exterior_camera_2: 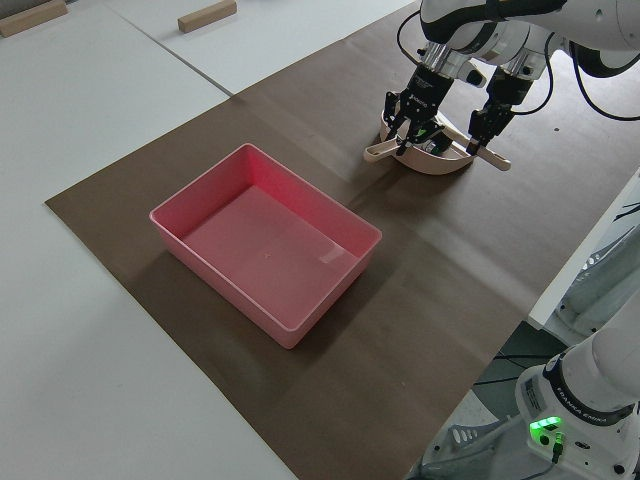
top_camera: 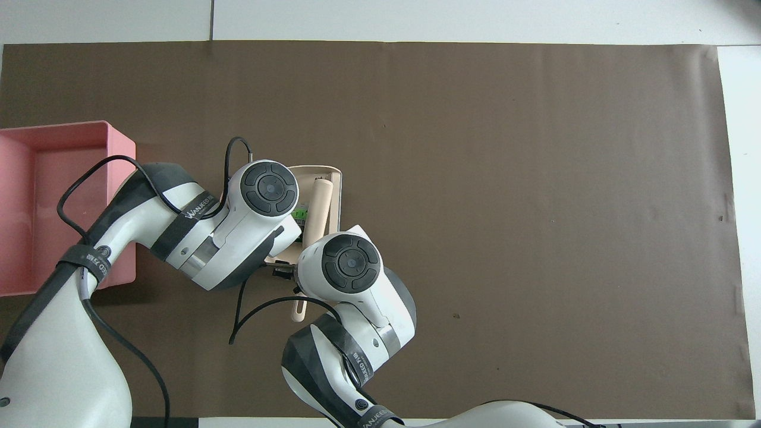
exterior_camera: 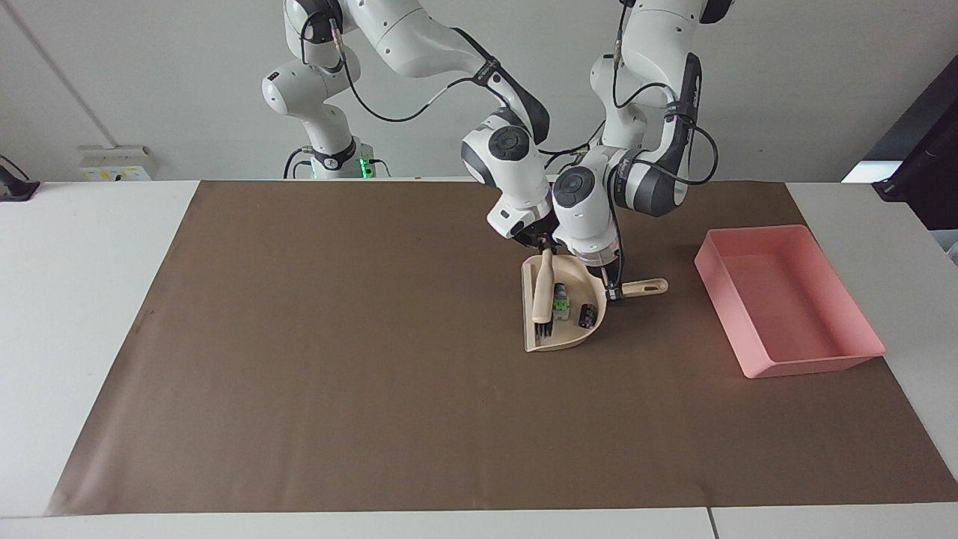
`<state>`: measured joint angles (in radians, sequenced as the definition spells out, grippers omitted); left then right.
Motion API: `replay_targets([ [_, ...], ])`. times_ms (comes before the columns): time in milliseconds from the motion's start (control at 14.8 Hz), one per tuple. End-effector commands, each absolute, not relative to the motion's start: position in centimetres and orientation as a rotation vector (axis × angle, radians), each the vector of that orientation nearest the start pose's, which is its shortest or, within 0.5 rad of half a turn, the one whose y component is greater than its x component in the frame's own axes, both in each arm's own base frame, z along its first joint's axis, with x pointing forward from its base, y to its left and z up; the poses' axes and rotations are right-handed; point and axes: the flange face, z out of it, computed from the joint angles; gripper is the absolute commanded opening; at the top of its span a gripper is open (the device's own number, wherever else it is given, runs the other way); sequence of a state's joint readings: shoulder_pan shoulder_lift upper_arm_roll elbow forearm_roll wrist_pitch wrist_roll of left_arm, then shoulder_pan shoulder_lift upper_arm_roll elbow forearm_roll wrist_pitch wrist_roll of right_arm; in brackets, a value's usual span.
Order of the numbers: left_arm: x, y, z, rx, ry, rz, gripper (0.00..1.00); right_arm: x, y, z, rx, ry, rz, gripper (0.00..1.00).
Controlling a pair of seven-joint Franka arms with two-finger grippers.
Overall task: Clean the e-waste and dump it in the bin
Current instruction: 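Sweep the electronic parts into the dustpan with the brush in the right gripper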
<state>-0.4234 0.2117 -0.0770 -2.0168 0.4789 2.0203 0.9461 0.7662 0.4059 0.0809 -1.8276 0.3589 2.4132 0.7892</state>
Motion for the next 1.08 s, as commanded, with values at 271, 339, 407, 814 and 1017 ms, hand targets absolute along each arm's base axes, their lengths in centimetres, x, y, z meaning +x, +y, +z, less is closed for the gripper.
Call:
replay_targets([
  [271,51.9,-22.3,35.4,-1.893,2.102,0.337,0.0,43.5,48.8,35.4,-2.851,0.198,0.194,0.0],
  [339,52.0,-21.8,36.0,-1.89,2.102,0.336,0.0,43.5,48.0,36.5,-2.865,0.199,0.211,0.0],
  [407,52.0,-21.4,36.4,-1.889,2.105,0.338,0.0,43.9,47.1,37.7,-2.87,0.202,0.214,0.0],
  [814,52.7,-18.1,38.4,-1.897,2.154,0.316,0.0,46.7,37.8,44.6,-2.986,0.203,0.25,0.0],
  [1017,53.7,-15.0,40.2,-1.905,2.162,0.29,0.0,48.9,30.6,45.8,-3.052,0.162,0.309,0.0],
])
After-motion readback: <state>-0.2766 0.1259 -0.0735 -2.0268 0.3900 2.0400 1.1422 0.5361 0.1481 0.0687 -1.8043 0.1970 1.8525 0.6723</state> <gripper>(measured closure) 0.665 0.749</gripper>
